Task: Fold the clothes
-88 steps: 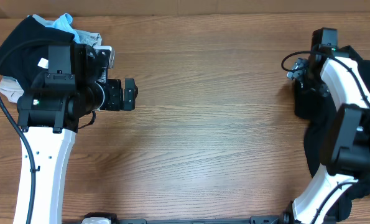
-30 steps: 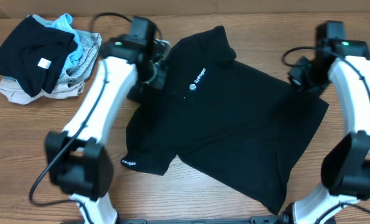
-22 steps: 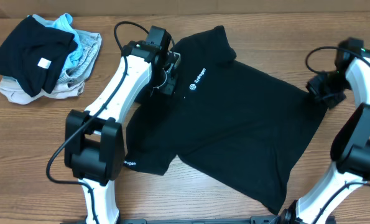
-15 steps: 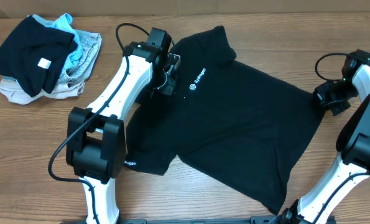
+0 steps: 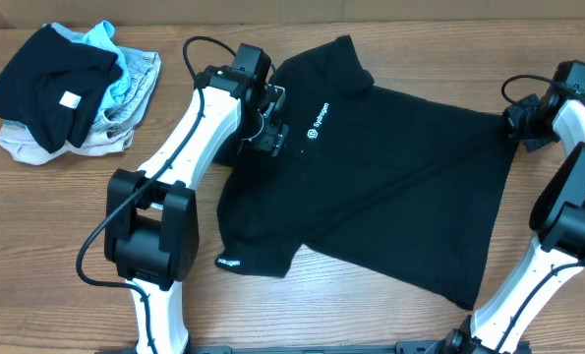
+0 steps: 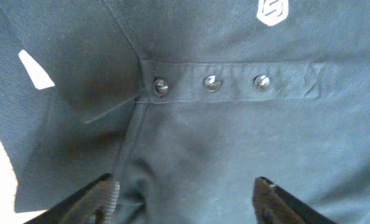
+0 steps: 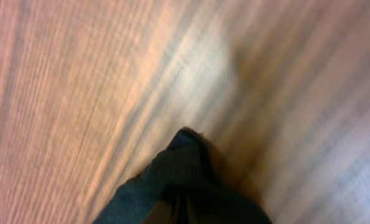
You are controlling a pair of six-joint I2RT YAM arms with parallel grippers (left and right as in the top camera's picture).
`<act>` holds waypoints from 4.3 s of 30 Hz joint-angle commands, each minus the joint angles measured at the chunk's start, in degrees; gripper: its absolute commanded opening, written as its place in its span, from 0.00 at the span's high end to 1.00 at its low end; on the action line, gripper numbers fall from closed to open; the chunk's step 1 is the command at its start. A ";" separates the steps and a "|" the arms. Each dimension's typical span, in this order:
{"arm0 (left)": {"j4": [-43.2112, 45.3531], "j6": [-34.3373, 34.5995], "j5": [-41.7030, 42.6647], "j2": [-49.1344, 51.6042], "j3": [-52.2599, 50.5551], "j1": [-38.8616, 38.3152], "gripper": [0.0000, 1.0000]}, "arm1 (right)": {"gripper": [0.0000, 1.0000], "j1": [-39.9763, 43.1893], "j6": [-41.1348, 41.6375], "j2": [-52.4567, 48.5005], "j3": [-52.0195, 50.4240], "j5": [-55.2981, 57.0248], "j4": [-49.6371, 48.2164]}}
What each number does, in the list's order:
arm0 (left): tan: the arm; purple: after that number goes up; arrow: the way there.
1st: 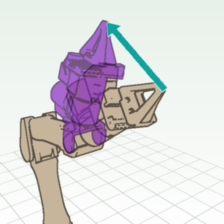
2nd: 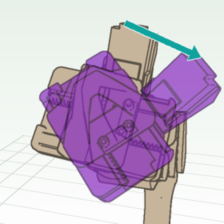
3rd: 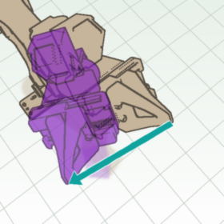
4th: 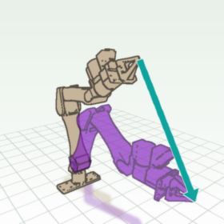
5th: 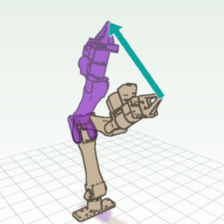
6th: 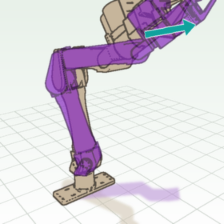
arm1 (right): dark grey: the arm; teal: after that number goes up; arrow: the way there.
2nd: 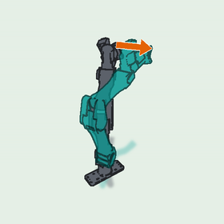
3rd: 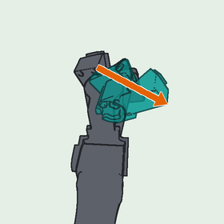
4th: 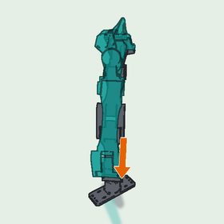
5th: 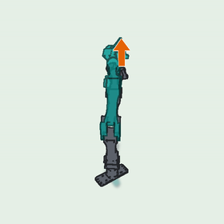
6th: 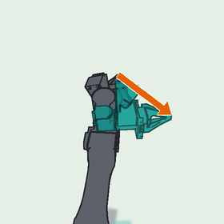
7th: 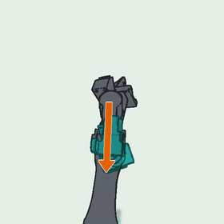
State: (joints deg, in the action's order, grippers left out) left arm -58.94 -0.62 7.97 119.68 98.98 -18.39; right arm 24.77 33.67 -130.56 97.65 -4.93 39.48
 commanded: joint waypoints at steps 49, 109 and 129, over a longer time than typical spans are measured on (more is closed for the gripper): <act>-4.15 0.35 6.67 15.15 33.97 16.39 0.95 | 0.96 -14.78 -14.75 9.35 -11.80 -9.97 20.79; -33.57 4.44 2.25 -14.80 1.92 12.76 0.60 | 0.30 7.26 -6.40 28.92 -43.15 -6.62 23.06; -18.71 2.10 11.98 -18.34 -33.40 7.41 0.47 | 0.92 8.04 -8.59 28.98 -47.28 -8.81 17.75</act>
State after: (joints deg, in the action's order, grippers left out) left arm -78.74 3.07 15.68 102.78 69.01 -10.09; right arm 33.28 25.89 -99.33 50.63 -13.78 58.98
